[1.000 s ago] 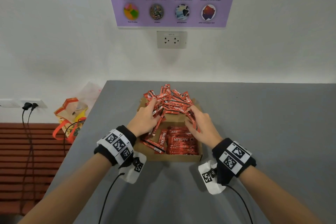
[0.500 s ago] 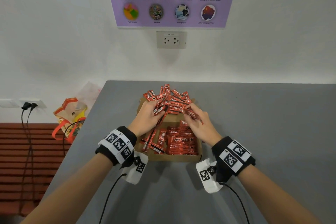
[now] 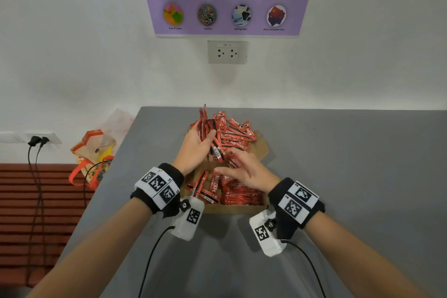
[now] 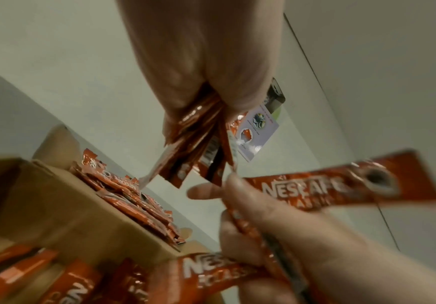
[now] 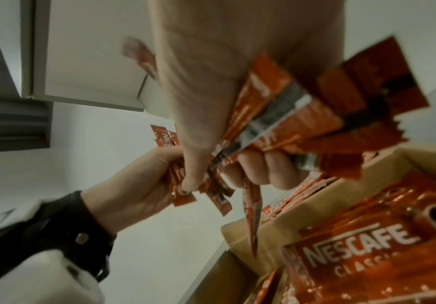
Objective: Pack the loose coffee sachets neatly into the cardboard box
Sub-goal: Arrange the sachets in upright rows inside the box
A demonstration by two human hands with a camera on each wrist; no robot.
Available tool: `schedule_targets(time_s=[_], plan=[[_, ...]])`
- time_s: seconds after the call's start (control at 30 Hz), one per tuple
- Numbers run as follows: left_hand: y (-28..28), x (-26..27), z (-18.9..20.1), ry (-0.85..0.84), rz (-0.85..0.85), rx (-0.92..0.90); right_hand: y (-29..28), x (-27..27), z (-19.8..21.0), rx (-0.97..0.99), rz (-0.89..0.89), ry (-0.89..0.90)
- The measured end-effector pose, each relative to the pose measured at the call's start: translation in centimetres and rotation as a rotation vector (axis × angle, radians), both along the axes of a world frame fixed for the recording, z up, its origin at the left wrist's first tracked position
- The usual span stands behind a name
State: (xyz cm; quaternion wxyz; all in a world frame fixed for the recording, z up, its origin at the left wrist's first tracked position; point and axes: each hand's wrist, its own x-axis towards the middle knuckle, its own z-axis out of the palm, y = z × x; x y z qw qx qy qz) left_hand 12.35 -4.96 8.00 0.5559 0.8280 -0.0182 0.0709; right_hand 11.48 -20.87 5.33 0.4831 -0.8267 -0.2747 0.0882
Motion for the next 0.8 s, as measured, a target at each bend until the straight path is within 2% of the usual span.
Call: schedule_targets(time_s=[0.1, 0.27, 0.37, 0.53, 0.67, 0.8], plan=[[-0.3, 0.1, 0.6, 0.013, 0.013, -0.081, 0.9, 0.2, 0.6, -0.118, -0.039, 0.010], [-0.9, 0.0, -0.3, 0.002, 0.113, -0.213, 1.8, 0.2, 0.4, -0.110, -0.078, -0.019], [-1.3, -0.5, -1.1, -0.004, 0.109, -0.150, 2.2, 0.1, 0.4, -0.122, -0.061, 0.015], [-0.9, -0.7, -0.9, -0.007, 0.056, -0.008, 1.8, 0.0, 0.3, -0.122, -0.078, -0.024], [-0.1, -0.2, -0.6, -0.040, 0.147, 0.008, 0.6, 0.1, 0.2, -0.020, -0.152, 0.012], [0.8, 0.0, -1.0, 0.028, 0.081, 0.047, -0.8, 0.2, 0.6, 0.034, -0.214, 0.019]])
